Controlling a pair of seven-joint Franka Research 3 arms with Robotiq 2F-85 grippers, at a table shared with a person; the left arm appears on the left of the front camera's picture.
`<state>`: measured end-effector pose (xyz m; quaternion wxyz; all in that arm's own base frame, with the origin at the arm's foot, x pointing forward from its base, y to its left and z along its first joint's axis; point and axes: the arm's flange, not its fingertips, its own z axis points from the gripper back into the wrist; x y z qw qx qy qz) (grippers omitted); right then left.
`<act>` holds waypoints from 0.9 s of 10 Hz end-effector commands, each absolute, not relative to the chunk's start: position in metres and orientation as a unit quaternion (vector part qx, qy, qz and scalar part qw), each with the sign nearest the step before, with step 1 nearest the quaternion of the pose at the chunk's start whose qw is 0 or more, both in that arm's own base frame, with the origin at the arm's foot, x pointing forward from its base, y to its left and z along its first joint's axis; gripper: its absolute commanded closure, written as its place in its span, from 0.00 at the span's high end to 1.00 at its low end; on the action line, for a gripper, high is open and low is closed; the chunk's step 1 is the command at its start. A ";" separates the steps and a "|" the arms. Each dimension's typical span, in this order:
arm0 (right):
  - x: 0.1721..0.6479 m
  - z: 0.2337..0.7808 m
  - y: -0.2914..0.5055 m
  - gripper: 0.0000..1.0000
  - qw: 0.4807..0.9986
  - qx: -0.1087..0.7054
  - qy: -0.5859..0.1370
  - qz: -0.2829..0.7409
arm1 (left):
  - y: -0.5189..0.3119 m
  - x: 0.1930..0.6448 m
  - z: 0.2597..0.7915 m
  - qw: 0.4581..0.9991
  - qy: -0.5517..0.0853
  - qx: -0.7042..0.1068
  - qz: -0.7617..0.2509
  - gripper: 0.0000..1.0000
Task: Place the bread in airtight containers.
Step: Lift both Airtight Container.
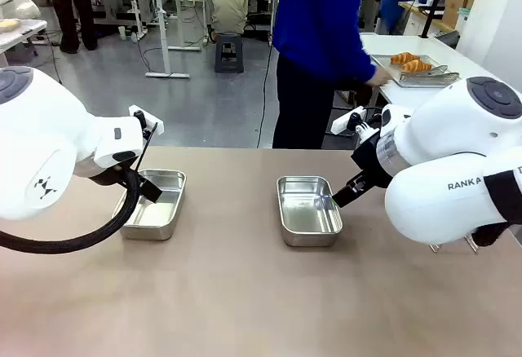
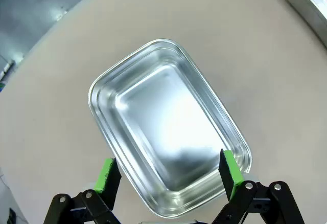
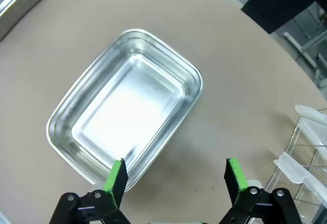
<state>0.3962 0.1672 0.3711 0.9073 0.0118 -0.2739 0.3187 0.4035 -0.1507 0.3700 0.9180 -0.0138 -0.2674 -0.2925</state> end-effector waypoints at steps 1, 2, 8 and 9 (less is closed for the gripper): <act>0.396 0.371 0.167 1.00 0.907 0.012 -0.274 0.319 | -0.151 0.403 0.370 0.918 -0.268 -0.014 -0.293 1.00; 0.396 0.371 0.167 1.00 0.907 0.012 -0.274 0.319 | -0.151 0.403 0.370 0.918 -0.268 -0.014 -0.293 1.00; 0.396 0.371 0.167 1.00 0.907 0.012 -0.274 0.319 | -0.151 0.403 0.370 0.918 -0.268 -0.014 -0.293 1.00; 0.396 0.371 0.167 1.00 0.907 0.012 -0.274 0.319 | -0.151 0.403 0.370 0.918 -0.268 -0.014 -0.293 1.00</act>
